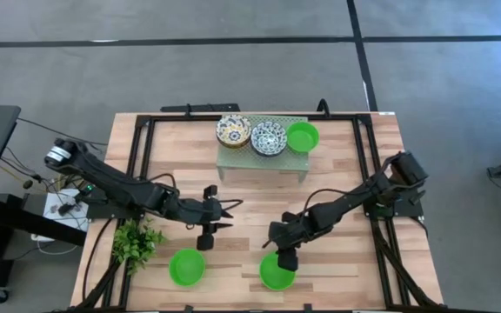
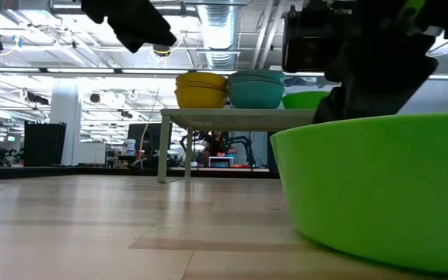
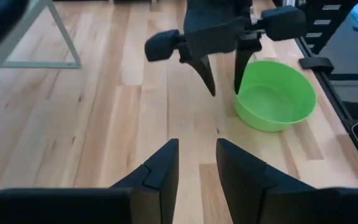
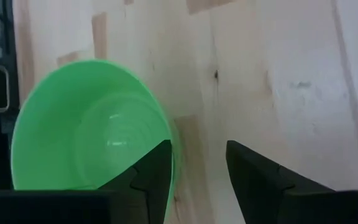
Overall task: Pick & Place Mini bowls
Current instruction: Stack the right green bowl on the green bowl on the shelf
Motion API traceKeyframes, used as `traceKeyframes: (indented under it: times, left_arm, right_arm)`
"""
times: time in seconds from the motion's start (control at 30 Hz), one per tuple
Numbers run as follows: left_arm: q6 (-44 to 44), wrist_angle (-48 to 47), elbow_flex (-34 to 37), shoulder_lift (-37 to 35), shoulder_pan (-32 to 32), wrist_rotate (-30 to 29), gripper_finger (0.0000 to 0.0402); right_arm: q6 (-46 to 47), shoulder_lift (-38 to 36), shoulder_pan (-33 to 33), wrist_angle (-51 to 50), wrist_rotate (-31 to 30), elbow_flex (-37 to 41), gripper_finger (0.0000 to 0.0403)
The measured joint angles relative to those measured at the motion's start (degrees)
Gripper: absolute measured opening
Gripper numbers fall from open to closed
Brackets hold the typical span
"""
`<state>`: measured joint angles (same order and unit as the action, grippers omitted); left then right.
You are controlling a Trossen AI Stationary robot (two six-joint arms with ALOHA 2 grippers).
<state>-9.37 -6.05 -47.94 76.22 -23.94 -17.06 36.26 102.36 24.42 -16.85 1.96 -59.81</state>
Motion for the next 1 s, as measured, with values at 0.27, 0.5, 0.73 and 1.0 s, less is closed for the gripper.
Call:
traceKeyframes:
  times: [0.27, 0.5, 0.73, 1.0]
  left_arm:
    - [-0.15, 0.28, 0.0, -0.06, 0.2, -0.07, 0.0108]
    - [-0.12, 0.29, 0.0, -0.44, 0.2, -0.07, 0.0108]
    - [-0.13, 0.54, 0.0, -0.44, 0.2, -0.04, 0.0108]
    - [-0.13, 0.91, 0.0, -0.46, 0.2, -0.04, 0.0108]
  right_arm:
    - [1.03, -0.32, -0.6, -2.02, 3.95, 0.0, 0.0043]
    - [2.14, -1.27, -1.47, -5.43, 9.04, -0.32, 0.0011]
    - [0.65, -9.62, -4.01, -30.85, 1.23, -7.72, 0.0006]
    - [0.69, -21.23, -10.54, -56.06, -18.48, -18.76, 0.0004]
